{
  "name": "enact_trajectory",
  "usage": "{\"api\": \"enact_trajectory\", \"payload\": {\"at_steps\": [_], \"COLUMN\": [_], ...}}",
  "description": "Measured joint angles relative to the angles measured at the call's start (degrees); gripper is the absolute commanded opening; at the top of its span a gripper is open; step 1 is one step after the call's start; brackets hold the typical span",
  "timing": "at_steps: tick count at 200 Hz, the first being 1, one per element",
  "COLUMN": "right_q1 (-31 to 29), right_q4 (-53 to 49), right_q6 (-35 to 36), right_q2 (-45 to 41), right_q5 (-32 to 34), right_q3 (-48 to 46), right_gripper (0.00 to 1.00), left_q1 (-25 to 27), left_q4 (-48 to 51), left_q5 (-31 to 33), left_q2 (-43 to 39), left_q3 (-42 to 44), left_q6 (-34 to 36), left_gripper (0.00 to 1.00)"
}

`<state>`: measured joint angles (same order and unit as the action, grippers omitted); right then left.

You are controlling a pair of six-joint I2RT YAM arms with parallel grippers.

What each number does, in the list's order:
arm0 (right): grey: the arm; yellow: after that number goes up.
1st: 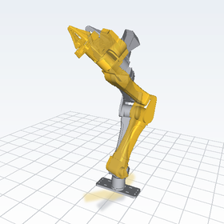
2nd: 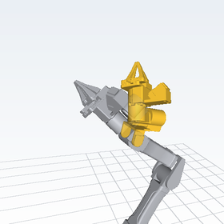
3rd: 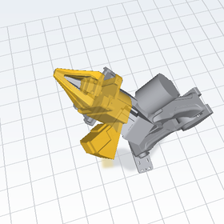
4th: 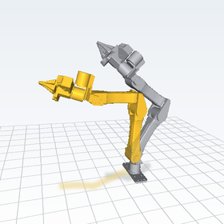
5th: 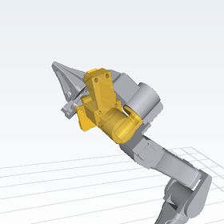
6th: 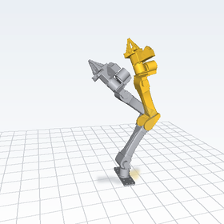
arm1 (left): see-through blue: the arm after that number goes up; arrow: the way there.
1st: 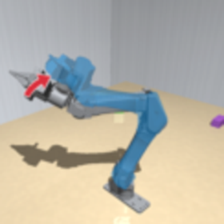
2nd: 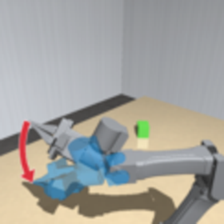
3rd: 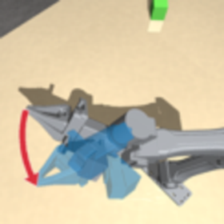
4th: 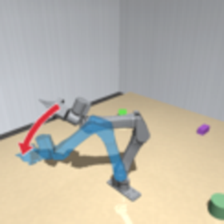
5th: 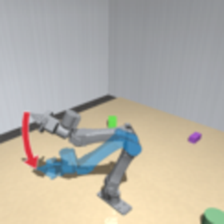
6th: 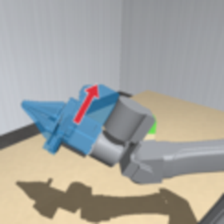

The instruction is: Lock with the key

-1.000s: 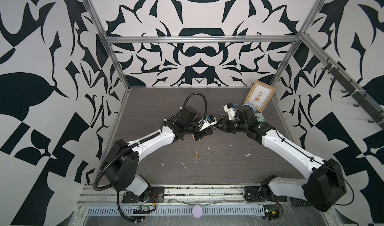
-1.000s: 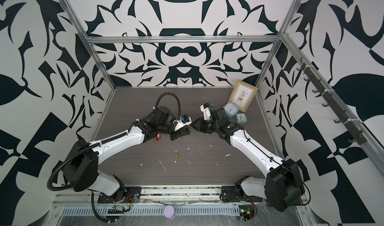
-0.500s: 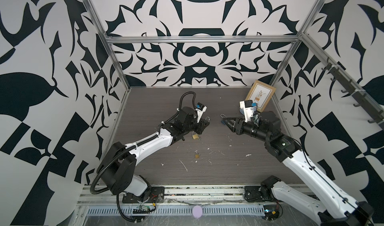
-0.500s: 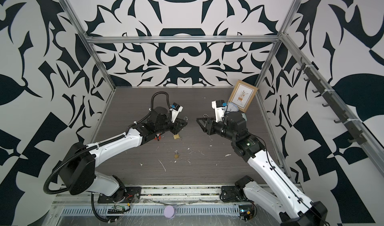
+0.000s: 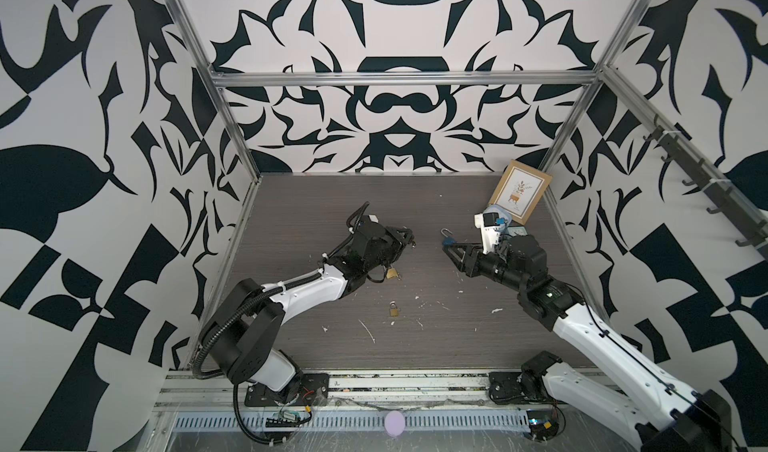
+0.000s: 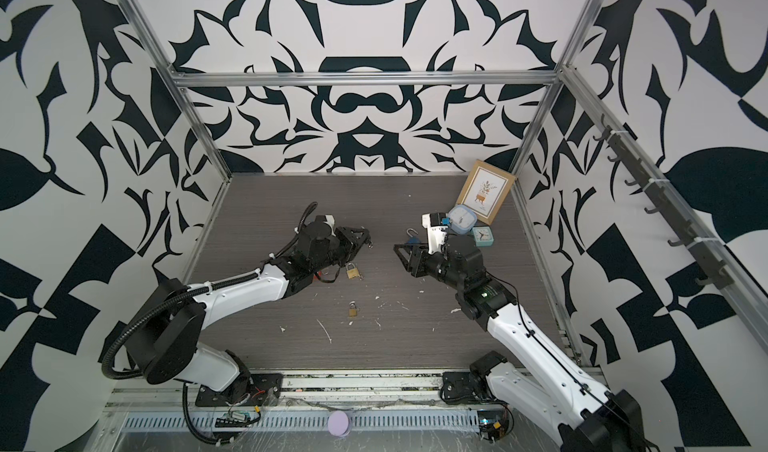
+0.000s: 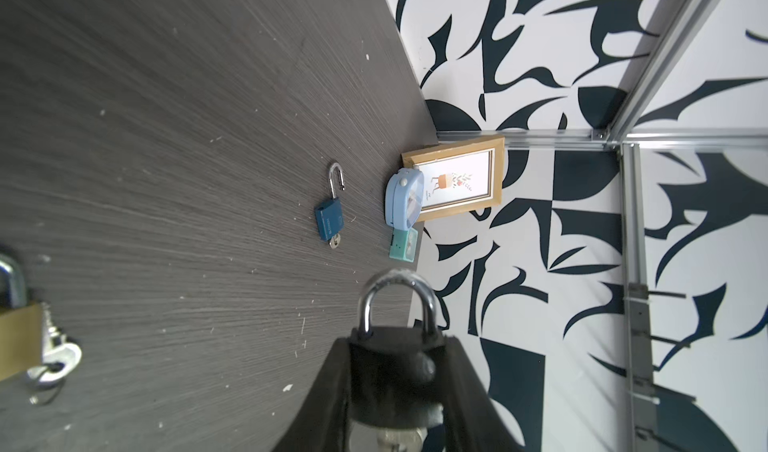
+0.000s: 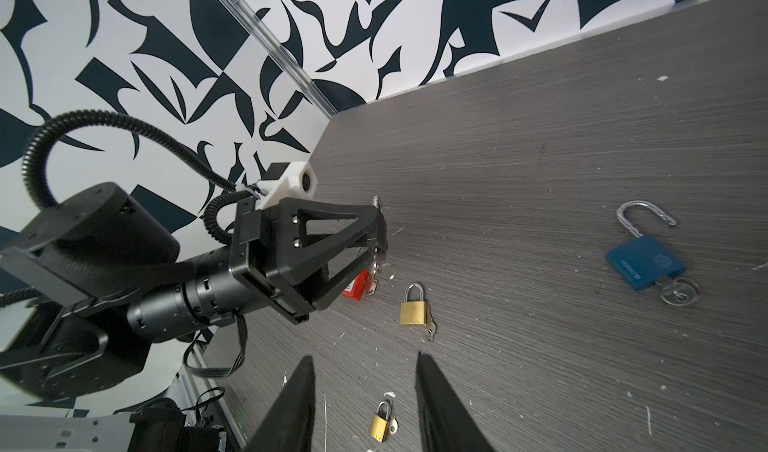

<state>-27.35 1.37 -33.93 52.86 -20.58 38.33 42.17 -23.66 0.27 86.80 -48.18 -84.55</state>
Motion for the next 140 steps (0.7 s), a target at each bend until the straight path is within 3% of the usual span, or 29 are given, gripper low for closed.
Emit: {"api": "enact_trajectory", "payload": {"at_steps": [66, 140], "right_q1": [-0.61, -1.2], "right_q4": [3.58, 4.44], "right_q6": [-1.25, 1.31], "right_q2": [11.52, 18.08], "right_q5": [-2.78, -4.92], "right_q3": [1.99, 8.04], "right_gripper": [0.4, 0.36], "left_q1": [0.02, 0.02], "left_q4": [-2.16, -2.08], "left_q5": [0.92, 1.44], "left_q2": [0.0, 0.0], "left_q3": [-0.24, -0.24], "left_q6": [-6.56, -7.48], "left_gripper": [0.0, 0.0]}}
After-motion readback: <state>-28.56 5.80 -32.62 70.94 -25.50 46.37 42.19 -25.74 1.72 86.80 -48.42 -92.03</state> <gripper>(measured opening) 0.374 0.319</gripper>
